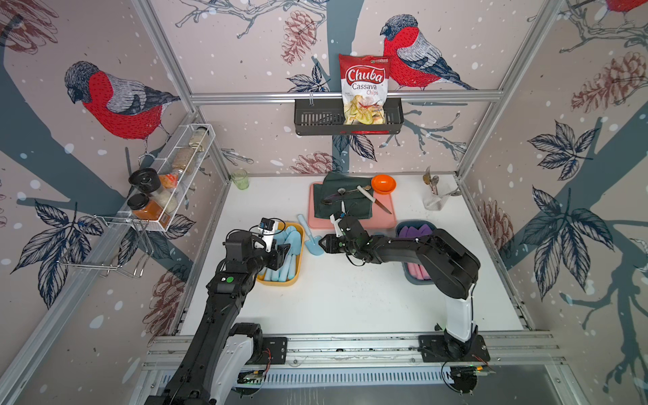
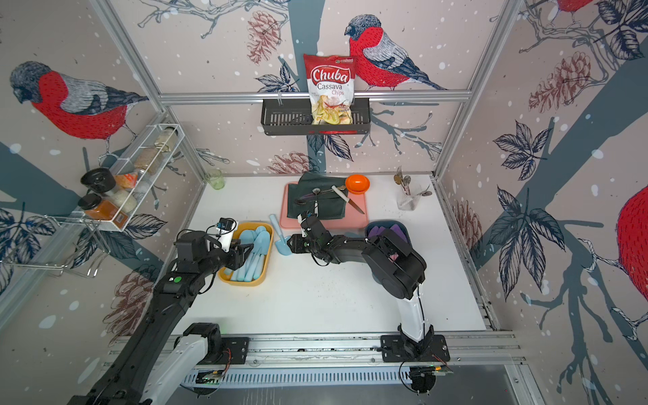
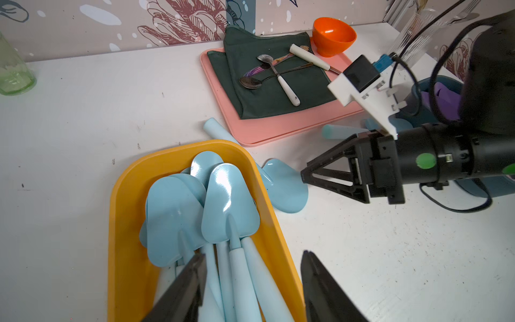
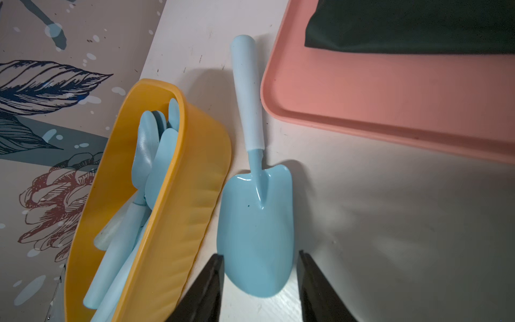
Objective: Sort the small shovels by color and place them into the storage box
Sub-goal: Pick up the shovel from the center of the board.
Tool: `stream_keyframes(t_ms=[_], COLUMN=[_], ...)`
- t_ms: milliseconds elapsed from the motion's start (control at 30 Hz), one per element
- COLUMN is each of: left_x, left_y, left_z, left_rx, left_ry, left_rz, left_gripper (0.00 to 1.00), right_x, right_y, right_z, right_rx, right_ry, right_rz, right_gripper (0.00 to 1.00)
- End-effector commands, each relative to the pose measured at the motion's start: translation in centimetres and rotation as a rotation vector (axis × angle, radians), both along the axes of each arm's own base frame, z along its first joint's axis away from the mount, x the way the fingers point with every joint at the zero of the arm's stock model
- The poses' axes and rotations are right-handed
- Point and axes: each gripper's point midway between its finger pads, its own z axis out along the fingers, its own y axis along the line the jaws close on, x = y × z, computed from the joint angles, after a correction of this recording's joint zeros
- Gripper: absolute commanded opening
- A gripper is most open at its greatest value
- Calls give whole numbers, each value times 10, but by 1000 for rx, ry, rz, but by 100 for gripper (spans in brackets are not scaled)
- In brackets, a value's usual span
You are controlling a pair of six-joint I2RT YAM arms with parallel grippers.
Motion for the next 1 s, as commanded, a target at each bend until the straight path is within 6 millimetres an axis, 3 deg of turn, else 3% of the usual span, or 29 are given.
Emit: stream_keyframes(t_ms=[0,500,967], left_x=[4,4,5], left_y=[-2,-2,1], left_z=[9,8,9], left_rx=[-5,-7,-9], left_ry=[-52,-53,-55], left_rz=[-21,-16,-7], left_gripper=[58,58,57], right_x=[-3,-6,-1], right_y=[8,10,7], right_z=[-11,-38,-39], right_rx=[-21,-20,-15], right_ry=[11,55,58], right_rz=[38,33,-6], right_gripper=[47,41,13])
